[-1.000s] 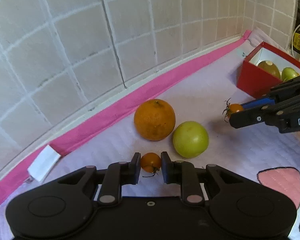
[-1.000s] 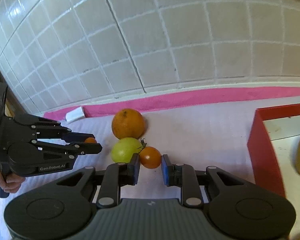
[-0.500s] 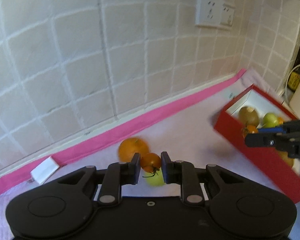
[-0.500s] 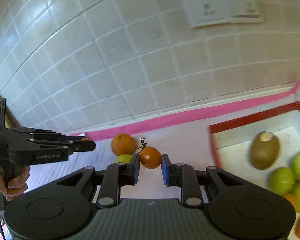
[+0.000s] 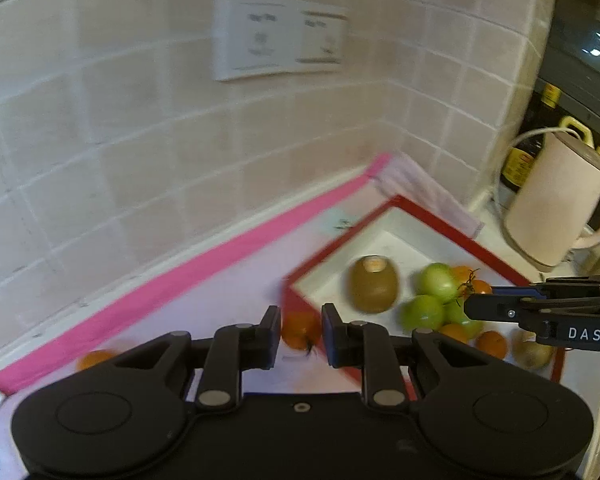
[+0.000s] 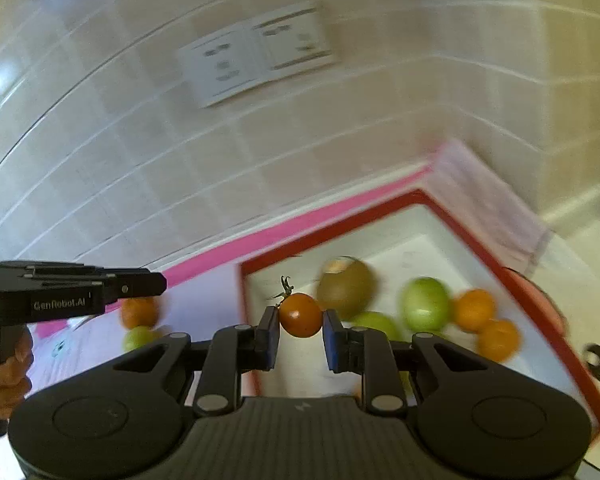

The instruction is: Organize fruits

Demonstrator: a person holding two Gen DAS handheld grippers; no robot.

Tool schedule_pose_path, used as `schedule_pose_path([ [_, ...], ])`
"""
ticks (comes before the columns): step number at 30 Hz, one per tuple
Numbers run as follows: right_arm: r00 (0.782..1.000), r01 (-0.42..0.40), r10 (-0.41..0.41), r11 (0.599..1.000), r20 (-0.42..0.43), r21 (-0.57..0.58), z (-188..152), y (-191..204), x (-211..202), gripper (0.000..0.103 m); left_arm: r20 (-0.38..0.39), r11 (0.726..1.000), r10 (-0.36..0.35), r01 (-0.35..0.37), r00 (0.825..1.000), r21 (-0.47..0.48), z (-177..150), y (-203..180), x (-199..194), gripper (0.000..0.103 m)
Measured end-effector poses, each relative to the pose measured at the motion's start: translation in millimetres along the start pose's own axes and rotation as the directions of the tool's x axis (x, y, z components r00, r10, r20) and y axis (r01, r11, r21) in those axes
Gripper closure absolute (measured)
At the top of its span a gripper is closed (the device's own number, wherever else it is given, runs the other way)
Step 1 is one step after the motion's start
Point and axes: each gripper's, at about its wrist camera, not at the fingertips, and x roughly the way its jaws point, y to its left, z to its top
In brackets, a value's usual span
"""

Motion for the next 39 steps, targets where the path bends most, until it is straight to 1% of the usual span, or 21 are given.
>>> schedule_pose_path([
  [6, 0.997, 0.075, -0.074, 0.993, -0.016, 0.088, -6, -47, -8, 0.078, -0.056, 0.998, -0.044, 0.046, 0.997, 0.043, 5, -45, 34, 0.078],
  [9, 0.994, 0.107, -0.103, 0.984, -0.031, 0.141, -11, -70, -9, 0.078, -0.082, 0.996, -0.049, 0.055, 0.995, 0.069, 4, -61, 50, 0.078],
  [11, 0.992, 0.123, -0.118, 0.978, -0.039, 0.169, -16, -82, -9, 0.078, -0.102, 0.996, -0.059, 0.066, 0.993, 0.063, 4, -66, 61, 0.078],
  [14, 0.993, 0.117, -0.112, 0.971, -0.039, 0.208, -21, -94, -12, 0.078, -0.102, 0.997, -0.031, 0.038, 0.994, 0.063, 1, -64, 64, 0.076],
  [15, 0.993, 0.117, -0.111, 0.970, -0.037, 0.214, -22, -96, -14, 0.078, -0.099, 0.998, -0.028, 0.033, 0.995, 0.054, -2, -59, 62, 0.074],
  [16, 0.993, 0.117, -0.112, 0.969, -0.036, 0.219, -23, -98, -16, 0.078, -0.098, 0.999, -0.024, 0.028, 0.995, 0.039, -6, -52, 59, 0.069],
  [17, 0.993, 0.115, -0.110, 0.968, -0.033, 0.225, -24, -100, -17, 0.078, -0.099, 0.999, -0.010, 0.013, 0.995, 0.032, -10, -45, 55, 0.066],
  [18, 0.994, 0.111, -0.107, 0.967, -0.029, 0.230, -24, -100, -18, 0.078, -0.099, 0.999, 0.015, -0.012, 0.995, 0.031, -13, -38, 52, 0.053],
  [19, 0.994, 0.108, -0.105, 0.967, -0.029, 0.232, -24, -101, -19, 0.078, -0.103, 0.998, 0.049, -0.046, 0.993, 0.033, -19, -29, 48, 0.030],
  [20, 0.994, 0.109, -0.105, 0.967, -0.030, 0.232, -24, -100, -19, 0.078, -0.112, 0.997, 0.077, -0.074, 0.991, 0.032, -23, -23, 46, 0.019],
  [21, 0.994, 0.109, -0.105, 0.967, -0.029, 0.232, -24, -99, -18, 0.078, -0.131, 0.993, 0.114, -0.111, 0.985, 0.030, -26, -16, 44, 0.017],
  [22, 0.994, 0.105, -0.101, 0.967, -0.029, 0.233, -23, -98, -18, 0.078, -0.166, 0.988, 0.152, -0.150, 0.974, 0.028, -30, -9, 45, 0.016],
  [23, 0.995, 0.098, -0.094, 0.967, -0.029, 0.234, -23, -95, -18, 0.078, -0.199, 0.985, 0.175, -0.173, 0.964, 0.027, -33, -4, 46, 0.016],
  [25, 0.996, 0.086, -0.081, 0.970, -0.030, 0.226, -22, -88, -16, 0.078, -0.259, 0.979, 0.202, -0.199, 0.945, 0.035, -38, 2, 49, 0.016],
  [26, 0.997, 0.081, -0.076, 0.972, -0.031, 0.219, -21, -83, -14, 0.078, -0.267, 0.978, 0.210, -0.205, 0.941, 0.044, -41, 2, 49, 0.016],
  [30, 0.998, 0.051, -0.046, 0.978, -0.032, 0.203, -23, -65, -10, 0.078, -0.227, 0.970, 0.234, -0.211, 0.945, 0.119, -48, -7, 45, 0.016],
  [32, 0.999, 0.044, -0.038, 0.980, -0.032, 0.192, -24, -57, -9, 0.078, -0.218, 0.959, 0.270, -0.241, 0.938, 0.149, -49, -11, 51, 0.016],
  [33, 0.999, 0.041, -0.036, 0.981, -0.029, 0.190, -24, -55, -9, 0.078, -0.222, 0.957, 0.273, -0.241, 0.936, 0.162, -48, -12, 56, 0.016],
  [34, 0.999, 0.036, -0.031, 0.981, -0.027, 0.190, -24, -53, -9, 0.078, -0.221, 0.959, 0.261, -0.227, 0.940, 0.169, -48, -13, 58, 0.016],
  [36, 0.999, 0.030, -0.027, 0.981, -0.021, 0.191, -24, -51, -9, 0.078, -0.208, 0.967, 0.219, -0.183, 0.953, 0.178, -49, -15, 66, 0.016],
  [39, 0.999, 0.033, -0.031, 0.981, -0.016, 0.189, -24, -51, -9, 0.078, -0.222, 0.978, 0.160, -0.123, 0.962, 0.170, -51, -16, 82, 0.016],
])
